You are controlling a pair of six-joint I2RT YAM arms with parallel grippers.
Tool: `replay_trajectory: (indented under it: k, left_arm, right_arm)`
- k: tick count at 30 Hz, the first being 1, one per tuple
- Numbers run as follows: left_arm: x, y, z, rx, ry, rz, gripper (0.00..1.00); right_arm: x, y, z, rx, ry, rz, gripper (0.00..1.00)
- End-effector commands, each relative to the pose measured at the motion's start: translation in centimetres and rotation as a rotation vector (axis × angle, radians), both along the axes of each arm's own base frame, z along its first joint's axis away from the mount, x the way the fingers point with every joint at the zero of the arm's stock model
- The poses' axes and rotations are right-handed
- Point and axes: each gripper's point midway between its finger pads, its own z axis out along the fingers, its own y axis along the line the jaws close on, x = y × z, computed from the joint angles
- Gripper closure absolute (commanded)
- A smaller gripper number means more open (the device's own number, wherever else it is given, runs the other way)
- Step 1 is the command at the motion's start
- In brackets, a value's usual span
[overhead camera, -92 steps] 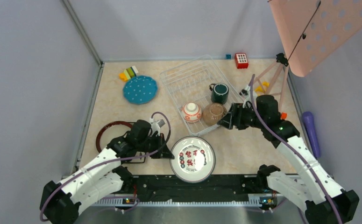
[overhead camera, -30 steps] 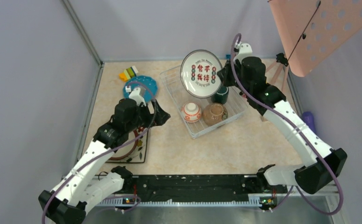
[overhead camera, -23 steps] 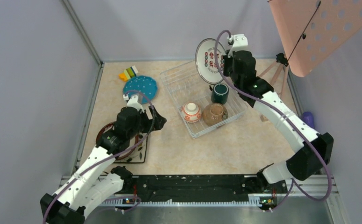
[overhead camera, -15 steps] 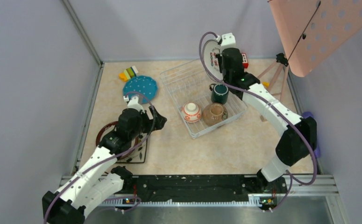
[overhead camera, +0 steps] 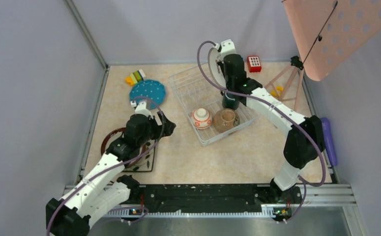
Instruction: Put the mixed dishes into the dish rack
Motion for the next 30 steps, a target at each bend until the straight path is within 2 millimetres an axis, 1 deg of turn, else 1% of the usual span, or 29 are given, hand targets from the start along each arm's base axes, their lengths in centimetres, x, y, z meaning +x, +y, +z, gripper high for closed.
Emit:
replay_trajectory:
  k: [1,5,8,12,17,18,20,22,24,26,29,30]
  left_arm:
    - [0.5,0.6,0.5,0.000,-0.038,0.039,0.13]
    - [0.3,0.7,0.0,0.003,-0.031,0.038,0.13]
    - [0.2,0.6,-0.2,0.004,-0.024,0.032,0.13]
    - [0.2,0.4,-0.4,0.007,-0.012,0.021,0.13]
    - [0.1,0.0,-0.4,0.013,-0.010,-0.013,0.14]
    - [0.1,0.0,-0.6,0.019,-0.004,-0.016,0.14]
    - [0.1,0.0,-0.8,0.027,0.005,-0.018,0.14]
    - [0.1,0.0,-0.9,0.031,0.011,-0.016,0.14]
    - [0.1,0.1,-0.9,0.030,0.010,-0.016,0.14]
    - [0.0,0.0,-0.7,0.027,0.005,-0.017,0.14]
    - [0.0,0.2,-0.7,0.029,-0.001,-0.013,0.14]
    - [0.0,0.2,-0.6,0.028,-0.003,-0.011,0.14]
  right_arm:
    - [-0.2,1.9,2.7,0.048,-0.100,0.000,1.00]
    - [-0.6,2.7,-0.2,0.024,-0.050,0.000,1.00]
    - [-0.7,2.6,-2.3,-0.035,-0.019,-0.043,1.00]
    - [-0.4,2.3,-3.6,-0.080,-0.001,-0.082,1.00]
    - [-0.4,2.9,-4.3,-0.085,0.024,-0.065,1.00]
    - [-0.6,3.1,-4.9,-0.093,0.049,-0.046,1.00]
    - [-0.6,3.1,-5.1,-0.085,0.061,-0.049,1.00]
    - [-0.6,2.8,-4.3,-0.073,0.046,-0.076,1.00]
    - [-0.5,2.7,-2.8,-0.064,0.027,-0.085,1.00]
    - [-0.5,2.2,-0.6,-0.041,-0.013,-0.113,1.00]
    - [-0.8,1.9,3.2,-0.006,-0.075,-0.110,1.00]
    - [-0.9,1.8,4.1,0.003,-0.091,-0.112,1.00]
